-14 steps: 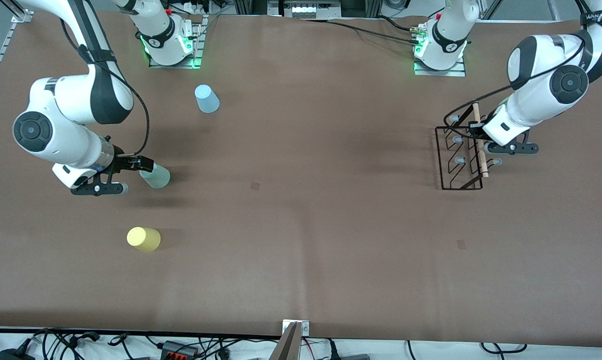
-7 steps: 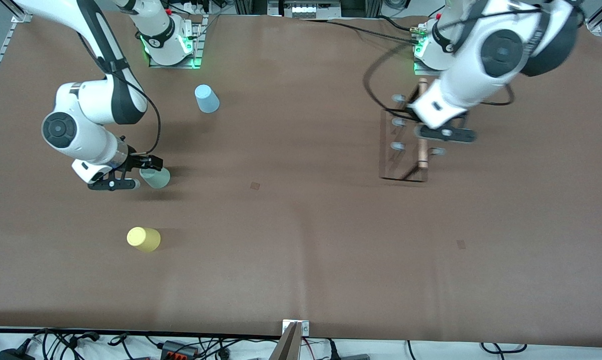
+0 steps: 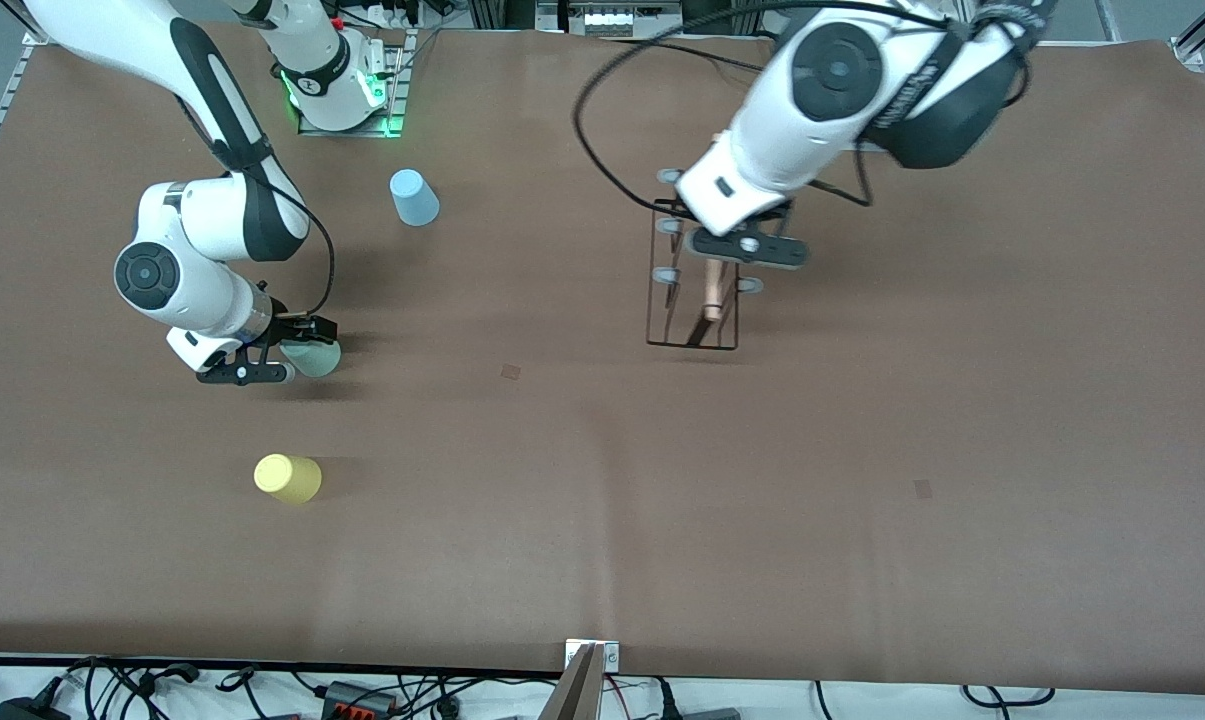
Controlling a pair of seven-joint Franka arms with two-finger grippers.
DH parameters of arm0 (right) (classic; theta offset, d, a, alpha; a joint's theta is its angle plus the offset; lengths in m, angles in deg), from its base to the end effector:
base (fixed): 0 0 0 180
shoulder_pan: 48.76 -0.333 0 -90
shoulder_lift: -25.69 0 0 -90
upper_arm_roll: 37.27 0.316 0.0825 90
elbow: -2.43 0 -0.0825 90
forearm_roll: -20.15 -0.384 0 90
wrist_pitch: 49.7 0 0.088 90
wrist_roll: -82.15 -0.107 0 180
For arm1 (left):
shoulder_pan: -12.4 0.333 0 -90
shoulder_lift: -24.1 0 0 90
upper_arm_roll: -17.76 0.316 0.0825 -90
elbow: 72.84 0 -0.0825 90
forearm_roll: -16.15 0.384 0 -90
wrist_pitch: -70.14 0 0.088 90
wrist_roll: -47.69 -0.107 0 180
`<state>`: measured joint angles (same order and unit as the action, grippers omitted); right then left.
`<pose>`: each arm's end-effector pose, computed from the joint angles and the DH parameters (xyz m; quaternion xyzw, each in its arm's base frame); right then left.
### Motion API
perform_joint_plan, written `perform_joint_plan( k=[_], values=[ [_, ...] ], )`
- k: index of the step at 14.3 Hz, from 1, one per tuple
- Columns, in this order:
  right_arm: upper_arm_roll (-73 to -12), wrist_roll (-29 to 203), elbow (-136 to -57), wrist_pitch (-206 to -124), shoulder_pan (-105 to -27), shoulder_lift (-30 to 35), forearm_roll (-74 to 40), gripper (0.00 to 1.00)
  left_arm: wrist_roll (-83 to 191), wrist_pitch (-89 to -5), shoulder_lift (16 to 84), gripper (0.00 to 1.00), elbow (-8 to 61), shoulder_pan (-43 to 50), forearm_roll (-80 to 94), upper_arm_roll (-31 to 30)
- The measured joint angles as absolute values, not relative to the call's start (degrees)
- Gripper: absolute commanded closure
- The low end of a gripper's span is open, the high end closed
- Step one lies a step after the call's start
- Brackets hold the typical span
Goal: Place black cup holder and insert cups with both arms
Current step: 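Carry the rack to mid-table with the left gripper while the right gripper lifts the cup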
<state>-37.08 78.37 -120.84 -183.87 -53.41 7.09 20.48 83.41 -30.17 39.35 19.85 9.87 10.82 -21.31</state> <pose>0.5519 0.0466 0.2372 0.9977 0.0113 -0.0668 0.0064 0.4816 -0.3882 0.4940 0.9904 -0.0353 -0.1095 0.0771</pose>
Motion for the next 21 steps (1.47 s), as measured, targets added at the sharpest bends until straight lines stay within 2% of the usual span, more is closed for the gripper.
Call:
perform_joint_plan(
  k=[4, 5, 9, 11, 15, 18, 20, 21],
  values=[
    [-37.21, 78.35, -120.83, -185.4, -53.36, 5.75, 20.48, 0.0, 91.98, -35.79, 44.74, 1.0, 18.84, 2.97, 15.05, -21.31],
    [-37.28, 78.35, -120.83, -185.44, -53.34, 5.7, 20.48, 0.11, 93.83, -36.83, 46.43, 1.0, 18.75, 1.88, 16.42, -21.3],
    [-37.38, 78.32, -120.79, -185.23, -53.1, 5.76, 20.49, 0.65, 97.93, -40.9, 52.51, 1.0, 16.91, -0.07, 18.51, -21.1],
    [-37.4, 78.3, -120.74, -185.06, -52.97, 5.88, 20.49, 0.79, 99.41, -42.17, 54.44, 1.0, 16.2, -0.97, 20.25, -20.94],
    [-37.4, 78.3, -119.45, -184.2, -52.93, 6.12, 20.49, 0.81, 101.19, -42.96, 57.27, 1.0, 15.65, -2.14, 22.85, -20.76],
    [-37.27, 78.33, -112.03, -172.9, -53.01, 7.22, 20.47, 0.81, 101.63, -45.0, 58.66, 1.0, 15.58, -2.28, 22.89, -20.64],
    [-37.06, 78.32, -105.02, -164.06, -53.31, 7.87, 20.45, 0.81, 101.65, -45.41, 59.34, 0.92, 15.52, -2.48, 22.89, -20.61],
    [-36.95, 78.32, -102.5, -161.62, -53.6, 8.14, 20.44, 0.81, 101.67, -45.47, 59.53, 0.84, 15.46, -2.66, 22.89, -20.6]
  ],
)
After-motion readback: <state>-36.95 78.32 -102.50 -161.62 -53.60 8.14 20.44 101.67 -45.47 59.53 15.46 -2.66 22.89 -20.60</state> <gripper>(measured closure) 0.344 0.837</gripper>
